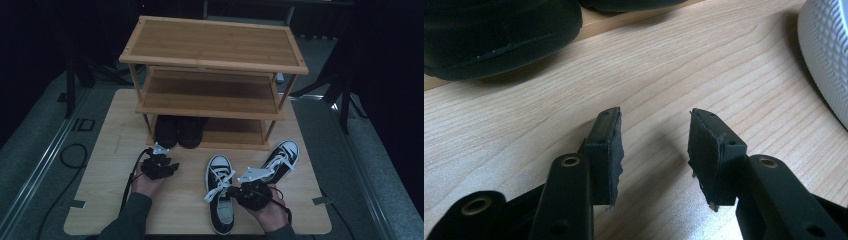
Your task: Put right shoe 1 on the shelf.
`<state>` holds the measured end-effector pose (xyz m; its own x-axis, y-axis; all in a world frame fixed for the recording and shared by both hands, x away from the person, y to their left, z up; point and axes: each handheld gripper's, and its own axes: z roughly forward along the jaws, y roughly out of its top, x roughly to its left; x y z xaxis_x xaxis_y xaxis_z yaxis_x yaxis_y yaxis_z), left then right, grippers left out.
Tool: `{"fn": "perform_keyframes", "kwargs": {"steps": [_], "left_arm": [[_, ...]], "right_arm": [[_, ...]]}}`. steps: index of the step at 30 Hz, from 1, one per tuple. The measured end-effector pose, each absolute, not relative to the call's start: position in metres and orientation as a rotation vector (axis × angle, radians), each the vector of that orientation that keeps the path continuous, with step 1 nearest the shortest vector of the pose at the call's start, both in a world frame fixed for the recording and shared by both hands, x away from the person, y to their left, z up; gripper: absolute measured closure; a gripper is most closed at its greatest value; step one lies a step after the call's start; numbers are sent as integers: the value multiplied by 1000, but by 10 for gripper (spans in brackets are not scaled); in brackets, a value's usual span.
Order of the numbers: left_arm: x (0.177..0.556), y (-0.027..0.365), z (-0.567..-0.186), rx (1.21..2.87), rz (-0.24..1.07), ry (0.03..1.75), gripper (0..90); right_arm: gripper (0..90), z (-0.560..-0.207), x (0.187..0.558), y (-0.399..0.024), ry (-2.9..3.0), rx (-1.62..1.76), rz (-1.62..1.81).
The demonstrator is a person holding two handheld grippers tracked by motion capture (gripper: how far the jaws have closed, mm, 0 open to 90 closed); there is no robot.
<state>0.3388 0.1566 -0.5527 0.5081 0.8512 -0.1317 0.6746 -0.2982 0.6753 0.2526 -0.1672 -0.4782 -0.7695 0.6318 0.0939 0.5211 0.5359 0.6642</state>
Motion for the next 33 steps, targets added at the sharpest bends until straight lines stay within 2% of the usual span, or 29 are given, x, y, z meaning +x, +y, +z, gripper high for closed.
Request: {"fn": "perform_keyframes", "kwargs": {"steps": [23, 26, 28, 33], "left_arm": [[339, 156, -553, 2065, 334, 1242, 569], [339, 156, -553, 2065, 332, 1241, 569], [339, 156, -553, 2064, 334, 1241, 568], [339, 156, -553, 2065, 335, 1241, 564]], "right_arm": [[886, -473, 277, -192, 2510, 1032, 967], [874, -475, 276, -196, 2529, 1026, 946], [829, -474, 275, -197, 2545, 1003, 929], [811, -477, 273, -196, 2578, 979, 860]]}}
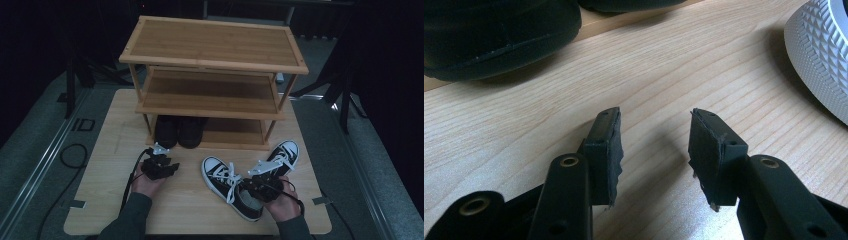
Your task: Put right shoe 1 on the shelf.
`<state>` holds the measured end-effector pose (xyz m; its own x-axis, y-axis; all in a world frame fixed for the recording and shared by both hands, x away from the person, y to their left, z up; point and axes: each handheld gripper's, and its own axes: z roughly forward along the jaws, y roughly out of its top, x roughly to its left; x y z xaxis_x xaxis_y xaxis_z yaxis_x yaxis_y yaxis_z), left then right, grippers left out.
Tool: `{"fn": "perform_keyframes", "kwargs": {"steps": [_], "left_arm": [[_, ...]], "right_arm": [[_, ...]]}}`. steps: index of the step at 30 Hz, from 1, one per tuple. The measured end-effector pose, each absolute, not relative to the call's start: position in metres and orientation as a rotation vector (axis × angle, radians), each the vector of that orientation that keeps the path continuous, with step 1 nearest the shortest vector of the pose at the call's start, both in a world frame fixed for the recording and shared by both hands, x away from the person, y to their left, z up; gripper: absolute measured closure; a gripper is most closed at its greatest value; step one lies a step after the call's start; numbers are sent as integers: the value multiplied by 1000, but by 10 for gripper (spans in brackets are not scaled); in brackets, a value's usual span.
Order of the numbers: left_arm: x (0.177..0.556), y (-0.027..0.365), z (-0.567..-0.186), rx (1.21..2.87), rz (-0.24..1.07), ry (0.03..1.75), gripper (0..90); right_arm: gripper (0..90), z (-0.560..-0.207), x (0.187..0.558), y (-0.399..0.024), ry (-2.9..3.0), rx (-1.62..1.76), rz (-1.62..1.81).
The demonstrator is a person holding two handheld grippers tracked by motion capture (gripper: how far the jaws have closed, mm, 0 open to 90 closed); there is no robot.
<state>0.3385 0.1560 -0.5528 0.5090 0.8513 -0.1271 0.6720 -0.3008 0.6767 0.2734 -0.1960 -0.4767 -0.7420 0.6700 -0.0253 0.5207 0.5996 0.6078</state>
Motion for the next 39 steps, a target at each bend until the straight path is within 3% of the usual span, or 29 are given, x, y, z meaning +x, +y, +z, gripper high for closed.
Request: {"fn": "perform_keyframes", "kwargs": {"steps": [27, 39], "left_arm": [[338, 155, -553, 2067, 339, 1240, 563], [339, 156, -553, 2066, 335, 1237, 561]], "right_arm": [[821, -489, 297, -178, 2717, 870, 651], [875, -487, 302, -175, 2763, 801, 591]]}}
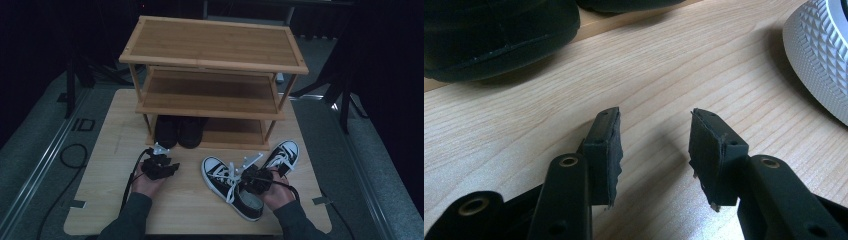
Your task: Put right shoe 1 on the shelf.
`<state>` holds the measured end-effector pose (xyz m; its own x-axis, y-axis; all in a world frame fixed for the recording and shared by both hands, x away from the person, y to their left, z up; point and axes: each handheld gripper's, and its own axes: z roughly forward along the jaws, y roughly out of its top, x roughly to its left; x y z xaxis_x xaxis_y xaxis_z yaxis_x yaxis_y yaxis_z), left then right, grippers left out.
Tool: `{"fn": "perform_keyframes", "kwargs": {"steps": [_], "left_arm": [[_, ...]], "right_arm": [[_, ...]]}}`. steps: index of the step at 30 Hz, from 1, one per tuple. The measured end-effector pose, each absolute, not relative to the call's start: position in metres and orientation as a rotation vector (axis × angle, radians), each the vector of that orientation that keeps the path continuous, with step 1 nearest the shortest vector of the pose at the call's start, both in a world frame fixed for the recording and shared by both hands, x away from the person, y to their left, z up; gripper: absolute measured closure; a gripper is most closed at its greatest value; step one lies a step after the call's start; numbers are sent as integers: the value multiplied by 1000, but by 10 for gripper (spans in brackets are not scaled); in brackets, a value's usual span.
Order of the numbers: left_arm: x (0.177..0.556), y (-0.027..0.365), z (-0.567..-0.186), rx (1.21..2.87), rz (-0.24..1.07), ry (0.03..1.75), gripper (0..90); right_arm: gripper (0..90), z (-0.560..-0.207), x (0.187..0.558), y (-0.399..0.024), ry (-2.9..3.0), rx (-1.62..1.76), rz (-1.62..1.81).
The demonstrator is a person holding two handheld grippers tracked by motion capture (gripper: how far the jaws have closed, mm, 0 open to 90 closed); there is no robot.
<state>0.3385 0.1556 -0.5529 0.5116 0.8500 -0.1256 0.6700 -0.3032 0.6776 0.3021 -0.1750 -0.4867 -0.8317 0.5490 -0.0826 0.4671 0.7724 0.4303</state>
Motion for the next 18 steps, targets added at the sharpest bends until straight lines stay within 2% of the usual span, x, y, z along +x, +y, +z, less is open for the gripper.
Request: {"fn": "perform_keyframes", "kwargs": {"steps": [18], "left_arm": [[338, 156, -553, 2066, 336, 1237, 560]], "right_arm": [[880, -470, 312, -171, 2815, 791, 643]]}}
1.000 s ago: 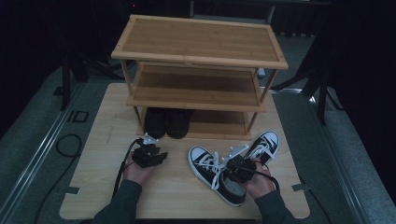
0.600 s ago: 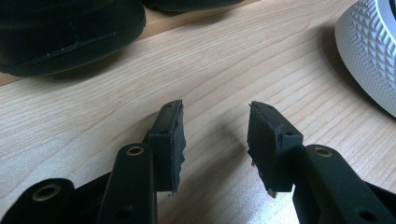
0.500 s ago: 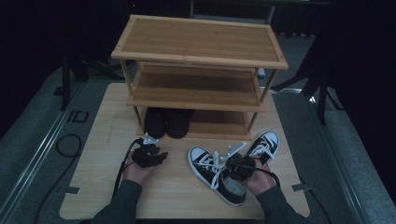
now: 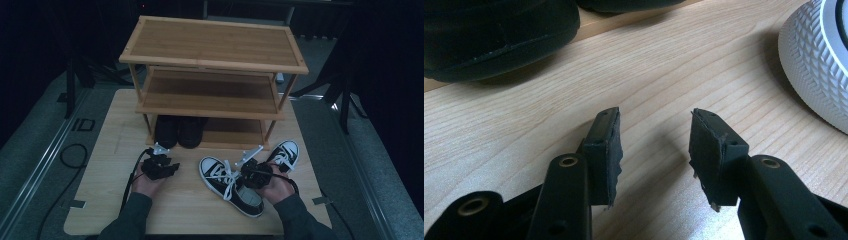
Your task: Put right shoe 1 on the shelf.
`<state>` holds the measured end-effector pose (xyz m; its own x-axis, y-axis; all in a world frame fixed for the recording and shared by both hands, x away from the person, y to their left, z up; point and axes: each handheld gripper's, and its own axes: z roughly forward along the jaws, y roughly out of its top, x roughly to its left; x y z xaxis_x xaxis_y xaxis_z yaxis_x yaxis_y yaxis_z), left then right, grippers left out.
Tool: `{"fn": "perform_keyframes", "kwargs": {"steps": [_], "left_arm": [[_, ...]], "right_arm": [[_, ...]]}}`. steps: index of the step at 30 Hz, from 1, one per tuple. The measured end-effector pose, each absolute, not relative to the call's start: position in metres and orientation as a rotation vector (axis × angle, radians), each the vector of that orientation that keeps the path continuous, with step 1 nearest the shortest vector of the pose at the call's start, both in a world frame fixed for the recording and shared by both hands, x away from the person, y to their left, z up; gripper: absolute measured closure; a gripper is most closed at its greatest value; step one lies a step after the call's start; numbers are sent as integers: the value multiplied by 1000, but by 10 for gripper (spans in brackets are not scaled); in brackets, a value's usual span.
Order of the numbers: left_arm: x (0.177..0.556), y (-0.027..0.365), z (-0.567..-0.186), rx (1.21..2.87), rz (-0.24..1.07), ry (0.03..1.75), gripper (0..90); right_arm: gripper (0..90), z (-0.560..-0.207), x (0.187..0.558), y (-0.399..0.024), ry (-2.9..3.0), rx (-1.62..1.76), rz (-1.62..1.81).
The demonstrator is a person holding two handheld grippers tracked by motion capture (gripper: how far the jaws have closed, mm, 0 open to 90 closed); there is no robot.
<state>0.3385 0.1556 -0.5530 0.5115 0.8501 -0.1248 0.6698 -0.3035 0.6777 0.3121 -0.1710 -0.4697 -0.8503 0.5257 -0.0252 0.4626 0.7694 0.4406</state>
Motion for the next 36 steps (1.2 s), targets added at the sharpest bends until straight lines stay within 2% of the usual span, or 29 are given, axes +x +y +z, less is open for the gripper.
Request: {"fn": "perform_keyframes", "kwargs": {"steps": [36], "left_arm": [[339, 155, -553, 2062, 329, 1227, 556]], "right_arm": [[881, -428, 323, -173, 2808, 674, 703]]}}
